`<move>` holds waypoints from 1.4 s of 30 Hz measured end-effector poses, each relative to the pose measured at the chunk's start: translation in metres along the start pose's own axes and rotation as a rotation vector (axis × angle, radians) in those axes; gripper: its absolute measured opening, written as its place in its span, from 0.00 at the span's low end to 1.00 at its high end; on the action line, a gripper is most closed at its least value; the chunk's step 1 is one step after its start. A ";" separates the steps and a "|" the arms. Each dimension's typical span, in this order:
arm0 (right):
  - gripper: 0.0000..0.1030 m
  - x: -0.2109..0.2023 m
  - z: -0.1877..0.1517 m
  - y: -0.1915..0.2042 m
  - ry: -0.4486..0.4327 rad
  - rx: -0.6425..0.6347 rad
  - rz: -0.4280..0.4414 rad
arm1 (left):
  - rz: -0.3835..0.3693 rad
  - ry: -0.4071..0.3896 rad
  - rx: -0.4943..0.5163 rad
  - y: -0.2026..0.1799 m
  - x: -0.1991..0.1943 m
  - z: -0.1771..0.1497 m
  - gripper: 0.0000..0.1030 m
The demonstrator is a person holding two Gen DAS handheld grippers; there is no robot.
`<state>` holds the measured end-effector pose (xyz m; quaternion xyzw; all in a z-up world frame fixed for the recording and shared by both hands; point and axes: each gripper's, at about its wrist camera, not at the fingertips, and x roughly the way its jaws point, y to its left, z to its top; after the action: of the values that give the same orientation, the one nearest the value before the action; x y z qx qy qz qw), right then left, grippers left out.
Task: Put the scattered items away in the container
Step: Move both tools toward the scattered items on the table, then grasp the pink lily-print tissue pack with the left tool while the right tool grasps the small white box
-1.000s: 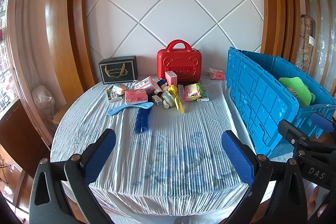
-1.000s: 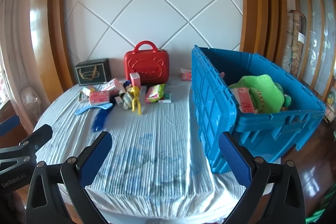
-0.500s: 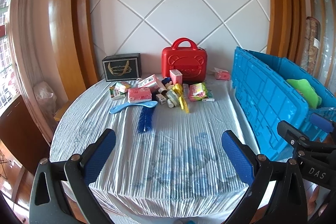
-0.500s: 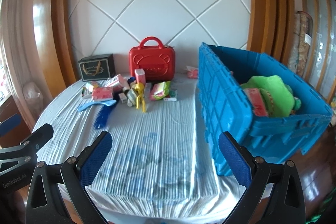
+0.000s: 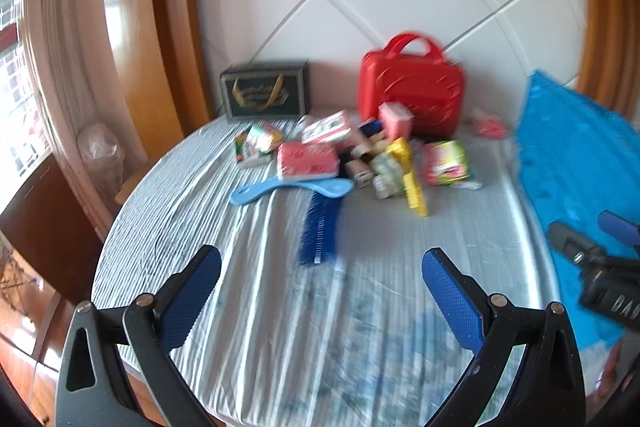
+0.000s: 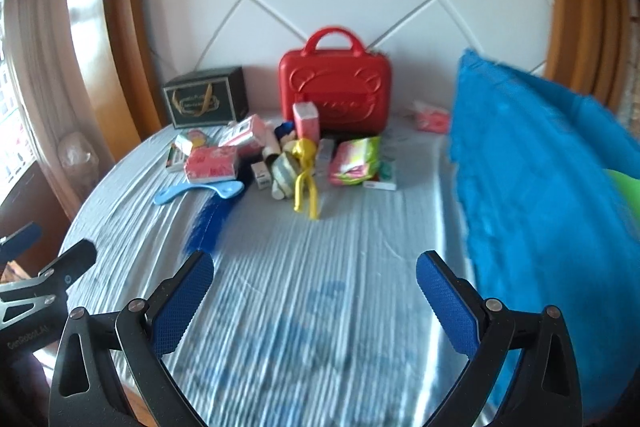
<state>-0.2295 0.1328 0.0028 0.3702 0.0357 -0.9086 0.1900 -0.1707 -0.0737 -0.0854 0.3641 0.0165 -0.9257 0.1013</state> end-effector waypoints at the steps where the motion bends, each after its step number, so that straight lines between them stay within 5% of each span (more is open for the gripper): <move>1: 1.00 0.018 0.006 -0.002 0.021 0.006 0.018 | 0.022 0.030 -0.001 0.005 0.016 0.002 0.99; 11: 1.00 0.145 0.035 0.011 0.202 -0.018 0.108 | 0.091 0.224 -0.061 0.040 0.123 0.007 0.99; 19: 1.00 0.180 0.053 0.011 0.210 -0.012 0.046 | -0.064 0.264 0.007 0.015 0.185 0.039 0.87; 24: 0.81 0.204 0.073 0.012 0.217 -0.001 0.030 | -0.104 0.263 0.040 0.005 0.220 0.067 0.86; 33: 0.72 0.274 0.097 0.037 0.270 -0.001 0.048 | -0.055 0.254 0.022 0.032 0.292 0.119 0.86; 42: 0.72 0.334 0.114 0.067 0.304 -0.057 0.090 | 0.047 0.291 -0.091 0.075 0.409 0.172 0.86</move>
<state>-0.4983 -0.0591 -0.1386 0.4989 0.0731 -0.8315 0.2332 -0.5630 -0.2369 -0.2327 0.4898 0.0643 -0.8588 0.1361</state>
